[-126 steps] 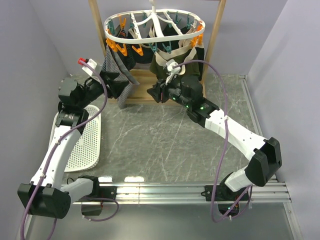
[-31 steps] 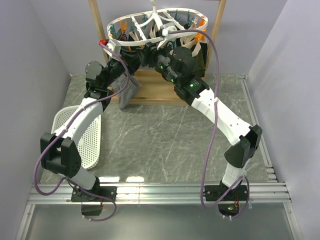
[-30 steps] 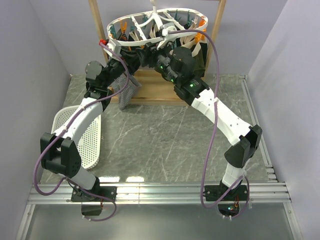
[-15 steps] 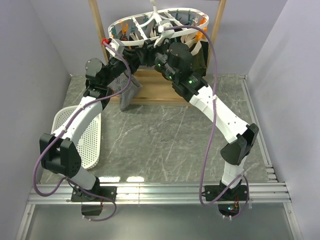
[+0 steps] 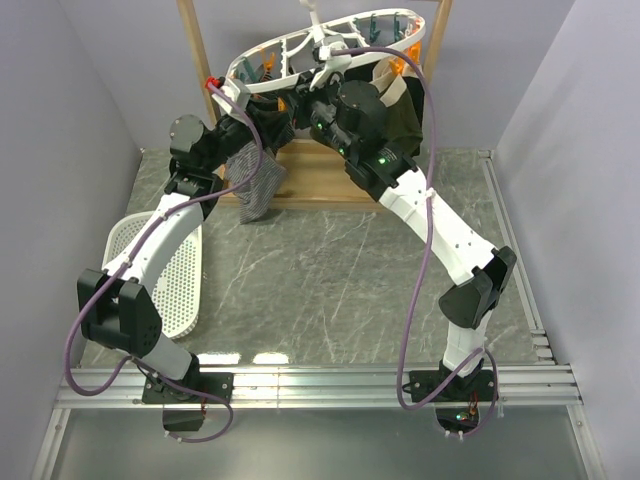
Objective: Clip the underwear to the hanger
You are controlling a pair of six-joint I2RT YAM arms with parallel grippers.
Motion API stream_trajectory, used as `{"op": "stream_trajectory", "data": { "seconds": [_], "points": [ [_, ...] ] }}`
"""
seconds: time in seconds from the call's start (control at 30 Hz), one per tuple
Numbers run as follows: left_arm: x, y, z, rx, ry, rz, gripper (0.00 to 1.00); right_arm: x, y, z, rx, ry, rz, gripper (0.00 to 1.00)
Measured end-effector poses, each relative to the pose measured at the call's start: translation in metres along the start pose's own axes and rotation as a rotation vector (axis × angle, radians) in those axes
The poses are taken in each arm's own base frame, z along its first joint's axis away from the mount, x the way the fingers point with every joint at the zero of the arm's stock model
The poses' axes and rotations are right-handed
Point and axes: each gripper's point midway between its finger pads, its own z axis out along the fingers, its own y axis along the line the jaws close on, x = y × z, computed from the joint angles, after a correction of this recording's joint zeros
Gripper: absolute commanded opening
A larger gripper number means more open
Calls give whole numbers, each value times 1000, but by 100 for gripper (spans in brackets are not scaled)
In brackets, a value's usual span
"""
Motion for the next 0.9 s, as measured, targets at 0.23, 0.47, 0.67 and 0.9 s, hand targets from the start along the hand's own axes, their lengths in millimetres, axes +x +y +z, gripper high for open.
{"op": "stream_trajectory", "data": {
  "seconds": [0.23,0.47,0.67,0.9],
  "points": [
    [-3,0,-1,-5,-5,-8,13,-4,2,-1,-20,-5,42,0],
    [-4,2,-1,-14,-8,-16,0,-4,3,-1,-41,-4,49,29],
    [-5,2,-1,-16,-11,-13,0,0,5,-2,-50,16,46,43],
    [-9,-3,-1,7,-19,-4,0,6,5,-2,-52,35,49,43]
  ]
}}
